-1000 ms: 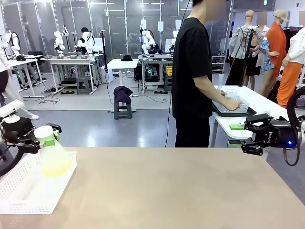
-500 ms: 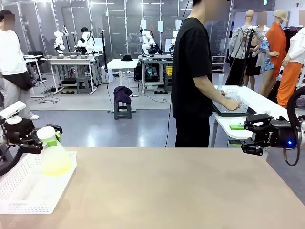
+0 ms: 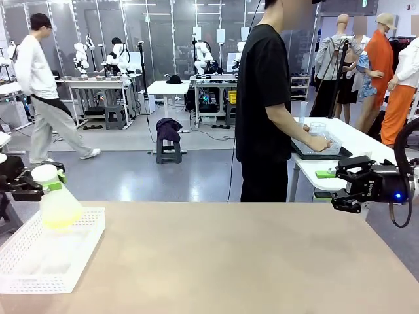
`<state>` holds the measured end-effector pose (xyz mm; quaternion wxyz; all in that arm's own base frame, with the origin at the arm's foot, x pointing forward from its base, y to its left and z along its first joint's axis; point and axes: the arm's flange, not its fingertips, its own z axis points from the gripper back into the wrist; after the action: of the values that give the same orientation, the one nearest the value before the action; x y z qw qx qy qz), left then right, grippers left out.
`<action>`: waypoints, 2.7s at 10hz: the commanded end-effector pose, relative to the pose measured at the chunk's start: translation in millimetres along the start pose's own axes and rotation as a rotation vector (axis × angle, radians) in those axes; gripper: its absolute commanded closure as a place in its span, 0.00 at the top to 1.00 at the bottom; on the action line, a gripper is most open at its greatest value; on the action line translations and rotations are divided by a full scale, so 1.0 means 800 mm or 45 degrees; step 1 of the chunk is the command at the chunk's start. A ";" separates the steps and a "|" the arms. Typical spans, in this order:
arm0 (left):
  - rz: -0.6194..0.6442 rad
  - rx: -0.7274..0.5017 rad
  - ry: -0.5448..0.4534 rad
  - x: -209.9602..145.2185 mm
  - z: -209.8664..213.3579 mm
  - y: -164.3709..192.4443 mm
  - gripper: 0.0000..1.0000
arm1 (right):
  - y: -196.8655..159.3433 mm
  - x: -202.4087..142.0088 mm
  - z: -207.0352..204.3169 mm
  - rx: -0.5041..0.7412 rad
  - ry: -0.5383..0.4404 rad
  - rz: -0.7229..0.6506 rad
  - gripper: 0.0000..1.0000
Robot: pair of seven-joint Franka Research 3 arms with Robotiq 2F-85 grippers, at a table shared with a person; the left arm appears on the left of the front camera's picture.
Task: Prepare the solutions needed for the experiment.
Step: When the human places the Big flask in the center of the table, pick up the Big flask and place it in the left Organizing basket.
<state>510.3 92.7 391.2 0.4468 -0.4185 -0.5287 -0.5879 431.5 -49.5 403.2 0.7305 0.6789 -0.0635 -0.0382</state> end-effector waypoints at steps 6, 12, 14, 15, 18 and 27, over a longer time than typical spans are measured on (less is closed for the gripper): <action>0.000 0.041 -0.069 -0.043 0.049 -0.010 0.24 | 0.002 0.001 0.000 0.017 -0.002 0.005 0.60; 0.116 0.004 -0.048 -0.093 0.052 -0.010 0.24 | 0.002 0.001 0.000 0.017 -0.002 0.005 0.60; 0.155 -0.011 -0.046 -0.113 0.052 -0.008 0.24 | 0.002 0.001 0.000 0.017 -0.002 0.005 0.60; 0.168 -0.024 -0.042 -0.120 0.048 -0.007 0.24 | 0.002 0.001 0.000 0.017 -0.002 0.005 0.60; 0.212 -0.050 -0.044 -0.140 0.042 -0.003 0.24 | 0.002 0.001 0.000 0.017 -0.002 0.005 0.60; 0.251 -0.057 -0.070 -0.158 0.044 -0.005 0.71 | 0.002 0.001 0.000 0.017 -0.002 0.005 0.60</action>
<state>535.6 135.0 270.1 0.4819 -0.4846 -0.4921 -0.5393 431.5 -49.5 403.2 0.7305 0.6789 -0.0635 -0.0381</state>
